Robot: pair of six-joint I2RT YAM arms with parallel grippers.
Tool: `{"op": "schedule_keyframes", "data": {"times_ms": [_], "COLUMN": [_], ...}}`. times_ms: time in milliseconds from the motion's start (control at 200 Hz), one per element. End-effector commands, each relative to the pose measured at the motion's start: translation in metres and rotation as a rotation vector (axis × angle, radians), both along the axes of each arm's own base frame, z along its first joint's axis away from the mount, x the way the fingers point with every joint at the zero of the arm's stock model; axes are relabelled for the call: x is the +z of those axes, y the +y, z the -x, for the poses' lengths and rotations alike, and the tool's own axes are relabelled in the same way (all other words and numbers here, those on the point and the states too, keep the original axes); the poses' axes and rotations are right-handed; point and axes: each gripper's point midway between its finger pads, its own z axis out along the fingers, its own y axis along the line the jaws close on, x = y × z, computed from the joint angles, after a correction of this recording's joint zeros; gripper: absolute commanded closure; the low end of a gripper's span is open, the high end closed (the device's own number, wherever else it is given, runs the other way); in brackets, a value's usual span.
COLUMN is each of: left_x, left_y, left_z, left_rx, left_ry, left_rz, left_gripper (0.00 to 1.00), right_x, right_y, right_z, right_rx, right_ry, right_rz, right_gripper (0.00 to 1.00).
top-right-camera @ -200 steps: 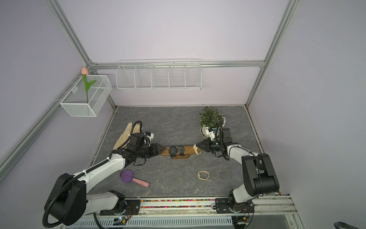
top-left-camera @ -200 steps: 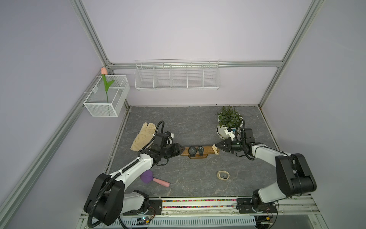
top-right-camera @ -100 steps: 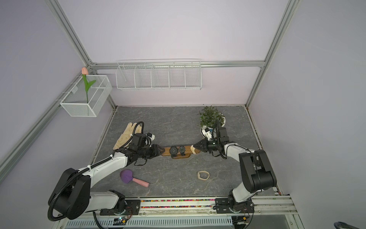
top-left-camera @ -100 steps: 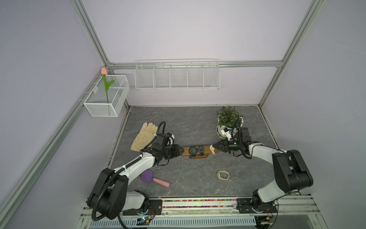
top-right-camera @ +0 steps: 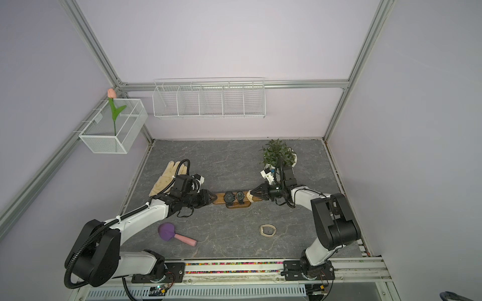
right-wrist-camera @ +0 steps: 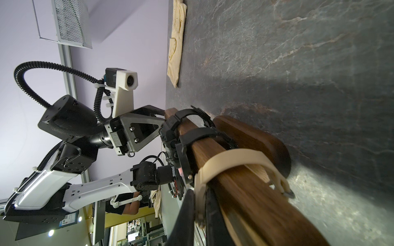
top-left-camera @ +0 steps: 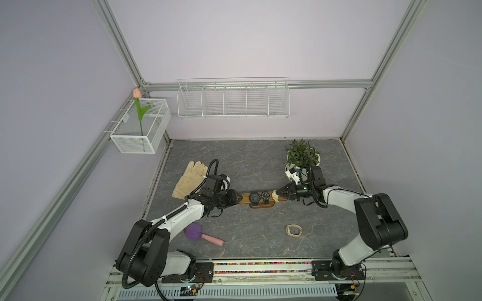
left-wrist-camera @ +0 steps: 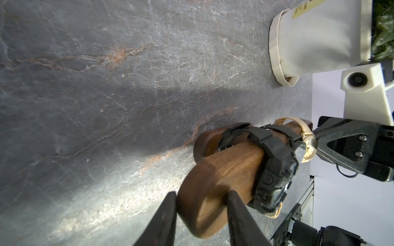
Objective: Place watch on stand
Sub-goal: Place the watch on the stand.
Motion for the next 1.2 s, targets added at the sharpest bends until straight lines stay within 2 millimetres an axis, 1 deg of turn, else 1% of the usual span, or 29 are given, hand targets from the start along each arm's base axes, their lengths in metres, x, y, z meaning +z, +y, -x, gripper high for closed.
{"op": "schedule_keyframes", "data": {"times_ms": [0,100,155,220,295,360,425,665,835,920,980,1055,1194], "left_x": [0.003,0.003,0.003,0.004,0.004,0.005,0.004,0.005,0.006,0.007,0.008,0.011,0.021], "left_y": [-0.002,-0.002,-0.001,-0.001,-0.001,0.0,0.001,0.002,0.004,0.005,0.008,0.011,0.014], "left_z": [-0.005,-0.004,-0.004,-0.004,-0.004,-0.004,-0.003,-0.002,-0.002,-0.001,-0.001,-0.002,-0.005], "left_rx": [-0.008,-0.009,-0.007,-0.006,-0.006,-0.004,-0.003,-0.001,-0.002,-0.002,0.003,0.009,0.015], "left_ry": [-0.006,-0.007,-0.008,-0.009,-0.01,-0.012,-0.01,-0.015,-0.018,-0.021,-0.026,-0.038,-0.066], "left_rz": [-0.008,-0.009,-0.012,-0.012,-0.012,-0.015,-0.018,-0.02,-0.032,-0.041,-0.053,-0.069,-0.091], "left_gripper": [0.62,0.62,0.61,0.61,0.61,0.61,0.61,0.61,0.6,0.58,0.54,0.51,0.48], "right_x": [-0.005,-0.007,-0.009,-0.011,-0.011,-0.009,-0.008,0.004,0.01,0.011,0.011,0.01,-0.002], "right_y": [0.002,0.0,-0.001,-0.002,-0.004,-0.006,-0.007,-0.015,-0.029,-0.039,-0.048,-0.061,-0.084], "right_z": [0.001,0.001,0.003,0.004,0.005,0.006,0.008,0.014,0.024,0.034,0.041,0.049,0.077], "right_rx": [0.005,0.0,-0.002,-0.008,-0.015,-0.023,-0.029,-0.055,-0.083,-0.095,-0.109,-0.129,-0.138], "right_ry": [-0.009,-0.009,-0.005,-0.004,-0.008,-0.014,-0.022,-0.067,-0.107,-0.117,-0.124,-0.133,-0.092], "right_rz": [0.031,0.048,0.058,0.069,0.076,0.083,0.093,0.136,0.219,0.273,0.325,0.399,0.55], "right_gripper": [0.93,0.92,0.87,0.76,0.67,0.61,0.58,0.54,0.53,0.53,0.53,0.53,0.55]}}
